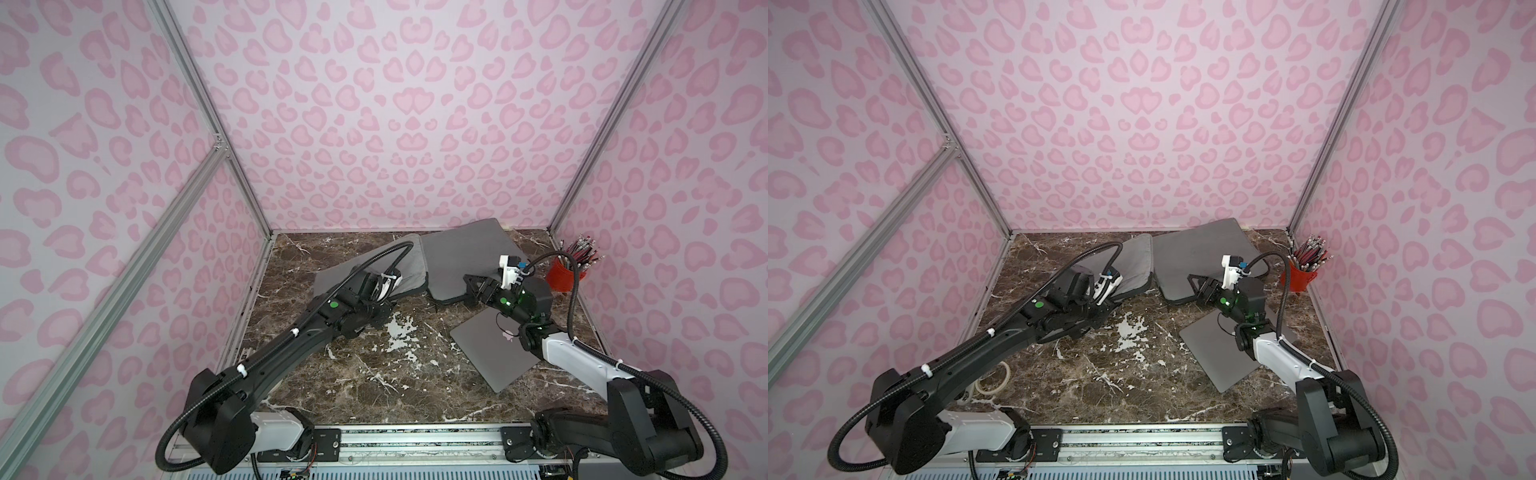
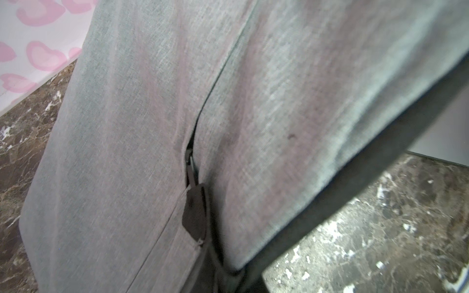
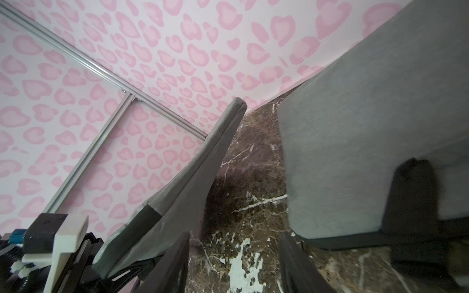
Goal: Open the zippered laptop bag and take out the laptop
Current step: Pick up the zippered laptop bag from the corner of the board.
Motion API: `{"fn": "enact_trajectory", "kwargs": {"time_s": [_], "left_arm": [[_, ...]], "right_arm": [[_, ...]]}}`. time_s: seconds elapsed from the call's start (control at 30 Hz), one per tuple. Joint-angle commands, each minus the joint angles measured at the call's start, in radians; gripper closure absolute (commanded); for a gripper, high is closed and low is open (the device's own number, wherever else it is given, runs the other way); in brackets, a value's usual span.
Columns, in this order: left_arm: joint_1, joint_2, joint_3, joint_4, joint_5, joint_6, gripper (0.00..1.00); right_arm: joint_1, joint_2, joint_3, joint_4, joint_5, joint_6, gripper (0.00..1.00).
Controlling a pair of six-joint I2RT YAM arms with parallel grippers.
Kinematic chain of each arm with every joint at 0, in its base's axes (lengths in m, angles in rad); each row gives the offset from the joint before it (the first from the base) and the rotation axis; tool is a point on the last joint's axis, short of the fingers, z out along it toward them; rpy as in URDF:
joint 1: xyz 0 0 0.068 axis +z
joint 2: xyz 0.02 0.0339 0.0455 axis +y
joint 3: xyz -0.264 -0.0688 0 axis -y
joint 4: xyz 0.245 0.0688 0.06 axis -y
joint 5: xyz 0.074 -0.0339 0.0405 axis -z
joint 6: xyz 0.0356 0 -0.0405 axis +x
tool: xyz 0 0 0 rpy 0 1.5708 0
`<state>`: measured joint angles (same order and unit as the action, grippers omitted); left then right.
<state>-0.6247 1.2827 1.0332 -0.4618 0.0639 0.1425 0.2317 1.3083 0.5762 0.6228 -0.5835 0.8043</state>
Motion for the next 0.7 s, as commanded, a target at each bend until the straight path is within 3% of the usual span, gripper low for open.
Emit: {"fn": "enact_trajectory", "kwargs": {"time_s": [0.0, 0.37, 0.67], "left_arm": [[0.0, -0.058, -0.02, 0.119, 0.105, 0.054, 0.99], [0.002, -0.207, -0.044, 0.053, 0.146, 0.141, 0.99], [0.003, -0.186, 0.017, 0.0, 0.126, 0.129, 0.99]], "right_arm": [[0.029, 0.03, 0.02, 0.104, -0.003, 0.001, 0.43], [0.032, -0.077, 0.034, -0.039, 0.071, -0.058, 0.43], [0.051, -0.119, 0.069, -0.132, 0.05, -0.09, 0.42]]}}
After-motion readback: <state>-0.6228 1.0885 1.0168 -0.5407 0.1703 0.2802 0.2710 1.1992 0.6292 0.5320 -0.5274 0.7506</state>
